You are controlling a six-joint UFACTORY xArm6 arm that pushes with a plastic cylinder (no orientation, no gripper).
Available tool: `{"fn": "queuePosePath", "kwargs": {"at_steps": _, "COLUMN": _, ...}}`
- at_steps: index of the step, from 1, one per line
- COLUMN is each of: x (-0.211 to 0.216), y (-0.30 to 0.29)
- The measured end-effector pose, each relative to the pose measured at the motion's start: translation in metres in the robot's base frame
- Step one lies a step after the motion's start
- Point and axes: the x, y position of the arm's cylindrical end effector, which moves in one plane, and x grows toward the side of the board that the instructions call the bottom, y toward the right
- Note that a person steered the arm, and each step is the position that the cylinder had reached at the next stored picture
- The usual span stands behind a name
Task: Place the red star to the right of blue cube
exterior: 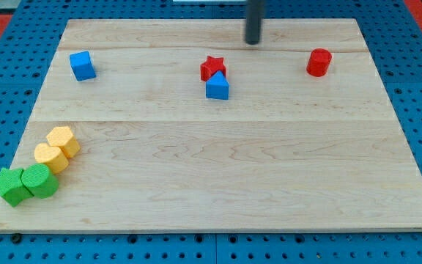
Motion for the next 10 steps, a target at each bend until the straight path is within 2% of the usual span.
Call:
{"fn": "queuePosePath", "kwargs": {"at_steps": 1, "x": 0.047, "y": 0.009}}
{"fn": "queuePosePath", "kwargs": {"at_steps": 2, "x": 0.089, "y": -0.039}}
{"fn": "queuePosePath", "kwargs": {"at_steps": 3, "x": 0.089, "y": -0.116}}
{"fn": "queuePosePath", "kwargs": {"at_steps": 4, "x": 0.049, "y": -0.165}}
{"fn": "queuePosePath", "kwargs": {"at_steps": 5, "x": 0.022, "y": -0.185}}
{"fn": "queuePosePath", "kwargs": {"at_steps": 6, "x": 0.009, "y": -0.23}}
{"fn": "queuePosePath", "kwargs": {"at_steps": 7, "x": -0.014, "y": -0.236}}
{"fn": "queuePosePath", "kwargs": {"at_steps": 9, "x": 0.051, "y": -0.269}}
{"fn": "queuePosePath", "kwargs": {"at_steps": 10, "x": 0.057, "y": -0.285}}
